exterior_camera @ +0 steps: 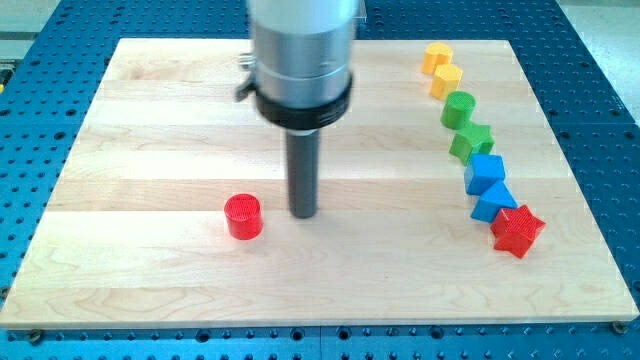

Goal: Move the red circle to the left of the board

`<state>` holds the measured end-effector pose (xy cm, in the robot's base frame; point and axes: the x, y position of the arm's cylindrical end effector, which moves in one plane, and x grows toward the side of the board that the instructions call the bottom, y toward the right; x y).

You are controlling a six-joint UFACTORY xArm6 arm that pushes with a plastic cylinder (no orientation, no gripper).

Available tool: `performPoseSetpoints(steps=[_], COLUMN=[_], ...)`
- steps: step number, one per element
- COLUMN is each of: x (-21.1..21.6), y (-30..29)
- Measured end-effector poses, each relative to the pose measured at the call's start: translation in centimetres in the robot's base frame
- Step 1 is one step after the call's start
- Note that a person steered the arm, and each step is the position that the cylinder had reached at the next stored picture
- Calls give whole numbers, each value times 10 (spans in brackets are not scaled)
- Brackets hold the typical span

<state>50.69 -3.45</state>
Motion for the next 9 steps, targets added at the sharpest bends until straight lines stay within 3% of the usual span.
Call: performPoseSetpoints(steps=[2,4,6,8,9], x=[6,9,39,85,82], y=[-108,-76,-116,124,255])
